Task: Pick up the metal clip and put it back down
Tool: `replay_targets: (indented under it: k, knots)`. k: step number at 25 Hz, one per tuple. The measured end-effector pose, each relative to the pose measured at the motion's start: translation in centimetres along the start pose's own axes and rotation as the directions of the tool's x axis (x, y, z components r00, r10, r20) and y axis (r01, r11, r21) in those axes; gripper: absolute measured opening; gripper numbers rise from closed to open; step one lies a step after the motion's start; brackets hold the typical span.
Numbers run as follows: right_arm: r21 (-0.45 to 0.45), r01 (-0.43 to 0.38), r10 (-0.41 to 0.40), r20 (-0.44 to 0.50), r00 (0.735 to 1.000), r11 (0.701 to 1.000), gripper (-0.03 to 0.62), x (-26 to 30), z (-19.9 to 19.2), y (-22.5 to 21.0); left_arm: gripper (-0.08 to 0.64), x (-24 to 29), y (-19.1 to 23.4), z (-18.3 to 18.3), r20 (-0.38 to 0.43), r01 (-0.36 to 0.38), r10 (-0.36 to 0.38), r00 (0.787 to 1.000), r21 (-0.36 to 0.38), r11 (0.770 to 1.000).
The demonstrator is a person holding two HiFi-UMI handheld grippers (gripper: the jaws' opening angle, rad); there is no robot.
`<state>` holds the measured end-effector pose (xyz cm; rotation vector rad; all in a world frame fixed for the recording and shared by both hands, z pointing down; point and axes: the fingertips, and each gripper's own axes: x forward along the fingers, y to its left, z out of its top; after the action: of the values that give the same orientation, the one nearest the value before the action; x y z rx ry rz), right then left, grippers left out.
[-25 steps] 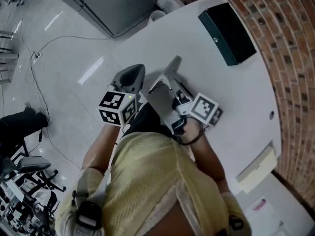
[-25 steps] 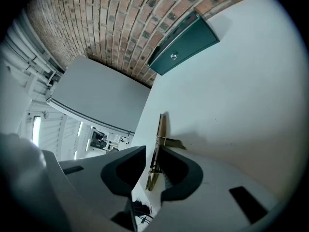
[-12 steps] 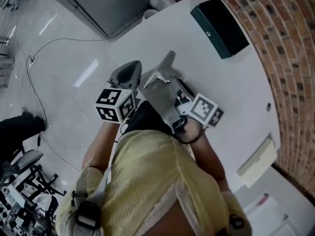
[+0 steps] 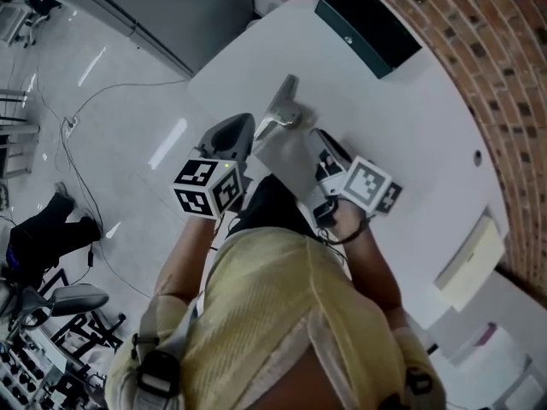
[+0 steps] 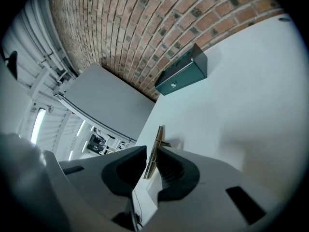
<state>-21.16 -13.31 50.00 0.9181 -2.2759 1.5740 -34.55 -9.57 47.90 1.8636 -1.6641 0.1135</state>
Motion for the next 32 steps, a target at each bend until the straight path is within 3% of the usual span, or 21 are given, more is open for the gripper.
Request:
replay_targets:
  k: [7,10,16,21,32]
  knots:
    - [-0.016,-0.015,0.015,0.032,0.999,1.000,0.023,-1.9,-0.7,-0.2,0.003,-1.5,-1.9,-0.6,-0.035,0.058,-0.059,0.998,-0.017,0.998]
    - [-0.051,0.004,-0.002,0.043,0.999,0.999,0.015,-2.7,-0.9,-0.4,0.003,-2.1,-2.5,-0.7,-0.040,0.058,-0.057,0.998,0.020,0.998]
    - [-0.070,0.011,-0.005,0.083,0.997,0.998,0.006,-4.6,-1.2,-0.5,0.003,-3.1,-4.2,-0.1,-0.004,0.067,-0.067,0.998,0.088,0.994]
    - [-0.150,0.031,-0.016,0.101,0.995,0.988,0.005,-5.8,-1.5,0.0,0.003,-4.1,-5.2,0.6,0.044,0.067,-0.072,0.996,0.110,0.992]
    - [-0.444,0.106,-0.049,0.139,0.989,0.890,0.005,-7.6,-1.7,1.6,0.003,-5.7,-5.3,-0.1,0.047,0.044,-0.047,0.998,0.075,0.996]
